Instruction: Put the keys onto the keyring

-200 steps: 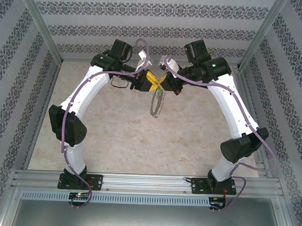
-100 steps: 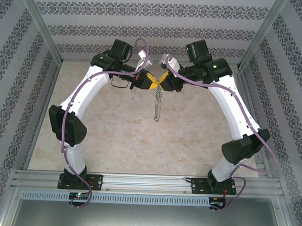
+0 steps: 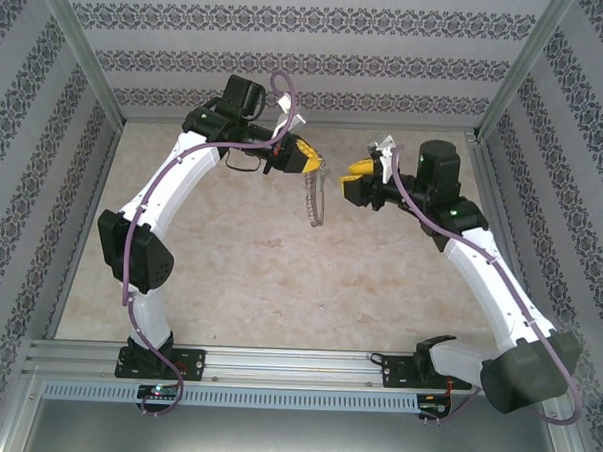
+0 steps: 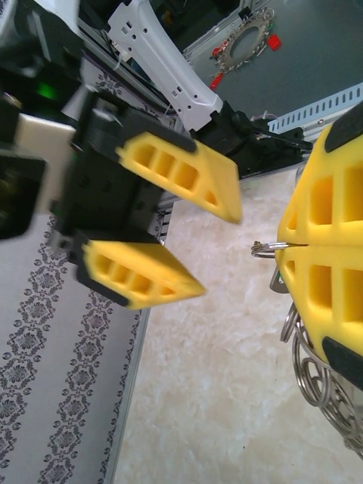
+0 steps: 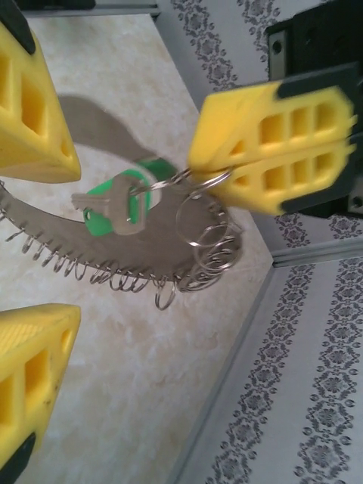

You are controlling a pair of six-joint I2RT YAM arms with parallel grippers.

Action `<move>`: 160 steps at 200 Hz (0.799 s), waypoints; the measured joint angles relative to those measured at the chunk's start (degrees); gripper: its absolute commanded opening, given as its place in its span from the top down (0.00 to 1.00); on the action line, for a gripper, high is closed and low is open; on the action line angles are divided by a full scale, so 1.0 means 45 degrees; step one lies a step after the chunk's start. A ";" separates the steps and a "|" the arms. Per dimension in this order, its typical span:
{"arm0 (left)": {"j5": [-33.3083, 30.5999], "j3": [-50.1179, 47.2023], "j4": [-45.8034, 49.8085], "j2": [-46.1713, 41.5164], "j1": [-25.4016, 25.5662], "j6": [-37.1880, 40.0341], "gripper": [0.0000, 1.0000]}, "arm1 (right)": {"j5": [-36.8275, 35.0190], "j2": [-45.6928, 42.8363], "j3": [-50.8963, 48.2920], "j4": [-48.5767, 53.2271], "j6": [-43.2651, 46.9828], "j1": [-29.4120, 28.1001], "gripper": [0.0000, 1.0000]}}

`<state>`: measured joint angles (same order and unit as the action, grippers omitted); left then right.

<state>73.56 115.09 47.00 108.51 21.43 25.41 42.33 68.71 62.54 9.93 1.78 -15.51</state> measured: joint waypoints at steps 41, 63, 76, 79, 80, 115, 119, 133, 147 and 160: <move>0.0185 0.0000 -0.0024 0.0000 0.0000 -0.0087 1.00 | 0.0248 0.0219 -0.1103 -0.2312 -0.1511 -0.0155 0.54; 0.0316 -0.0024 -0.0029 0.0000 0.0000 -0.0087 1.00 | 0.0510 0.0330 -0.1098 -0.3041 -0.1778 -0.0471 0.51; 0.0330 -0.0068 -0.0029 0.0000 0.0000 -0.0092 1.00 | 0.0709 0.0481 -0.1064 -0.3196 -0.1802 -0.0704 0.50; 0.0325 -0.0078 -0.0034 0.0000 0.0000 -0.0087 1.00 | 0.0733 0.0529 -0.1049 -0.3211 -0.1802 -0.0743 0.50; 0.0330 -0.0078 -0.0034 0.0000 0.0000 -0.0087 1.00 | 0.0753 0.0554 -0.1039 -0.3220 -0.1802 -0.0772 0.50; 0.0330 -0.0131 -0.0034 0.0000 0.0000 -0.0087 1.00 | 0.0908 0.1064 -0.0913 -0.3259 -0.1797 -0.1117 0.50; 0.0330 -0.0131 -0.0034 -0.0005 0.0000 -0.0087 1.00 | 0.0908 0.1103 -0.0908 -0.3269 -0.1797 -0.1127 0.51; 0.0330 -0.0131 -0.0034 -0.0005 0.0000 -0.0087 1.00 | 0.0903 0.1229 -0.0874 -0.3274 -0.1792 -0.1234 0.52; 0.0330 -0.0131 -0.0034 -0.0005 0.0000 -0.0087 1.00 | 0.0884 0.1336 -0.0811 -0.3293 -0.1792 -0.1360 0.54; 0.0335 -0.0131 -0.0034 -0.0005 0.0000 -0.0092 1.00 | 0.0806 0.1384 -0.0797 -0.3322 -0.1778 -0.1462 0.57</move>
<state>75.07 114.50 46.85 108.49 21.43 24.99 45.95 74.94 58.96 -5.02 -6.22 -22.09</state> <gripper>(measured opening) 0.045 0.455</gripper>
